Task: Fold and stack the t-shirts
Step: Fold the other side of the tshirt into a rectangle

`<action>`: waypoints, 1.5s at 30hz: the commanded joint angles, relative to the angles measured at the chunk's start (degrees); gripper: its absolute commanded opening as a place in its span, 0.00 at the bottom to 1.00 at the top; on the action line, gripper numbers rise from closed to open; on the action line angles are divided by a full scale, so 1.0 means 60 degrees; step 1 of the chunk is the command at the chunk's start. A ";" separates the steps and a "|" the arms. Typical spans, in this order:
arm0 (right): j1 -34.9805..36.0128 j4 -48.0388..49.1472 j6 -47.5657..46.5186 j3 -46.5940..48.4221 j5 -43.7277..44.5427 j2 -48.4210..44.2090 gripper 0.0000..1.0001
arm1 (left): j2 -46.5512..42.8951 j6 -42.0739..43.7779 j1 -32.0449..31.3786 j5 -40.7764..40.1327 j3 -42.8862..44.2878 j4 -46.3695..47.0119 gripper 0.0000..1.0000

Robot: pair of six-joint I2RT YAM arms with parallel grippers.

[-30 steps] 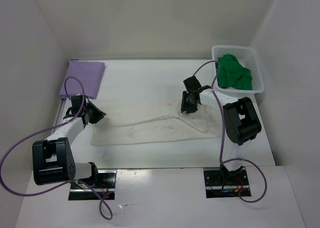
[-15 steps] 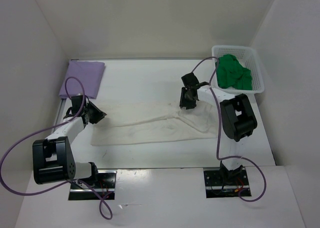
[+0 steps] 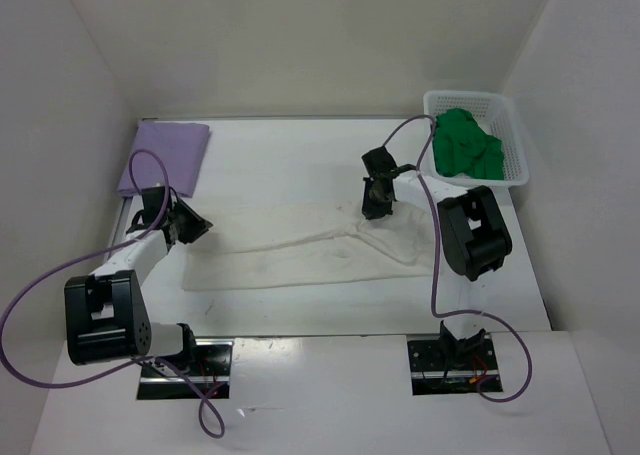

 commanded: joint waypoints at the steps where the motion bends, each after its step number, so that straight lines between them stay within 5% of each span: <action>1: 0.0157 -0.0256 0.0037 -0.0092 0.0027 -0.0856 0.07 | 0.0120 0.0119 -0.0011 0.0153 0.0430 0.0150 0.28; 16: 0.1649 -0.1063 0.1499 -0.2432 -0.1523 -0.3725 0.03 | 0.0472 0.0119 -0.0011 0.0329 0.0519 0.0341 0.28; 25: 0.2076 -0.1178 0.2557 -0.3169 -0.2375 -0.4899 0.36 | 0.0648 0.0119 -0.0011 0.0329 0.0869 0.0429 0.28; 29: 0.1843 -0.1590 0.1884 -0.2232 -0.1675 -0.4900 0.36 | 0.0648 0.0032 -0.0011 0.0417 0.1105 0.0429 0.28; 33: 0.1008 -0.0918 0.1473 -0.2040 -0.1220 -0.4111 0.26 | 0.0735 0.0119 -0.0187 0.0417 0.1207 0.0429 0.28; 39: 0.1007 -0.0580 0.1033 -0.1907 -0.0267 -0.2734 0.18 | 0.0838 0.0119 -0.0362 0.0417 0.1208 0.0517 0.28; 45: 0.1635 -0.0477 0.1164 -0.2727 -0.0895 -0.2497 0.14 | 0.0838 0.0119 -0.0362 0.0417 0.1207 0.0605 0.28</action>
